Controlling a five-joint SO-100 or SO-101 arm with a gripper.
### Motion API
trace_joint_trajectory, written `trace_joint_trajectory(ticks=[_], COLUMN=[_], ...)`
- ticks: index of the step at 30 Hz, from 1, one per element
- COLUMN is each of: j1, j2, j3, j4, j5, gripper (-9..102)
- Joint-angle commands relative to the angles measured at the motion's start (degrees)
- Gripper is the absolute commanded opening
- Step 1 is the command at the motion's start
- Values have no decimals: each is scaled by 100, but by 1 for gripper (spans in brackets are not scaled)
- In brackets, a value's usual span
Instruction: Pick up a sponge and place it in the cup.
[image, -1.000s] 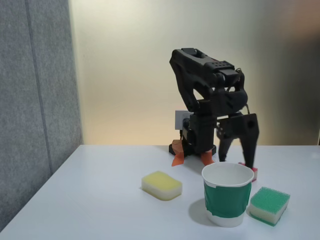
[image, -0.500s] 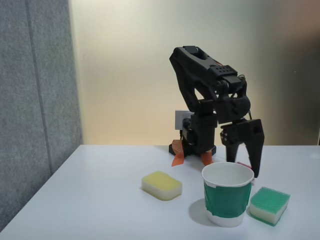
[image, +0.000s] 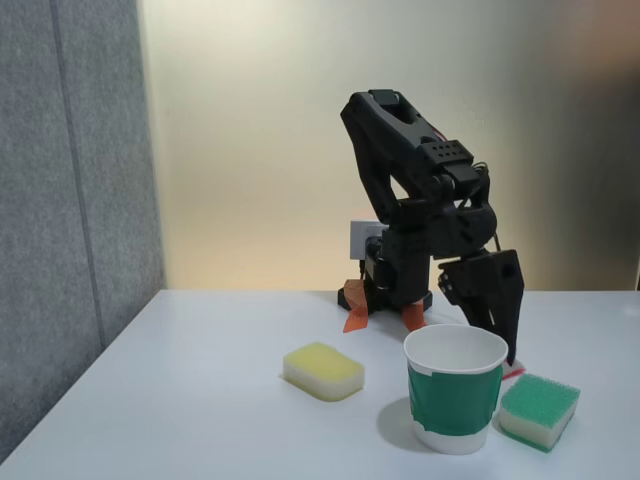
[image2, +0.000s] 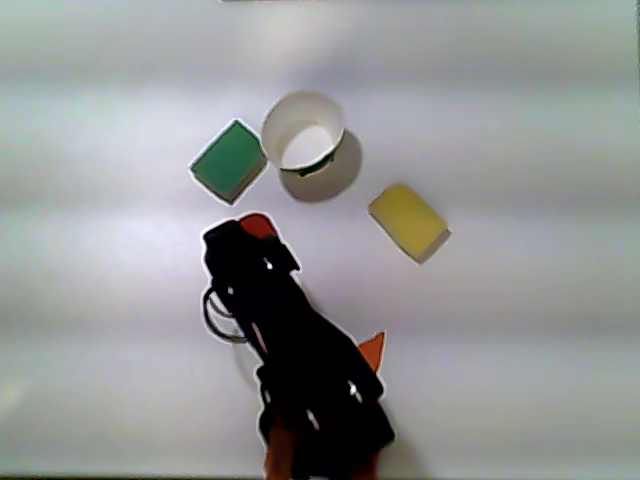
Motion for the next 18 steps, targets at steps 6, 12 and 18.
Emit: trace_joint_trajectory(ticks=[6, 12, 18], j1=[-53, 158, 606], j2=[483, 44, -712], j3=[-1573, -3542, -5186], j4=[2259, 3876, 4658], j5=[18, -123, -510], gripper=[0, 0, 0])
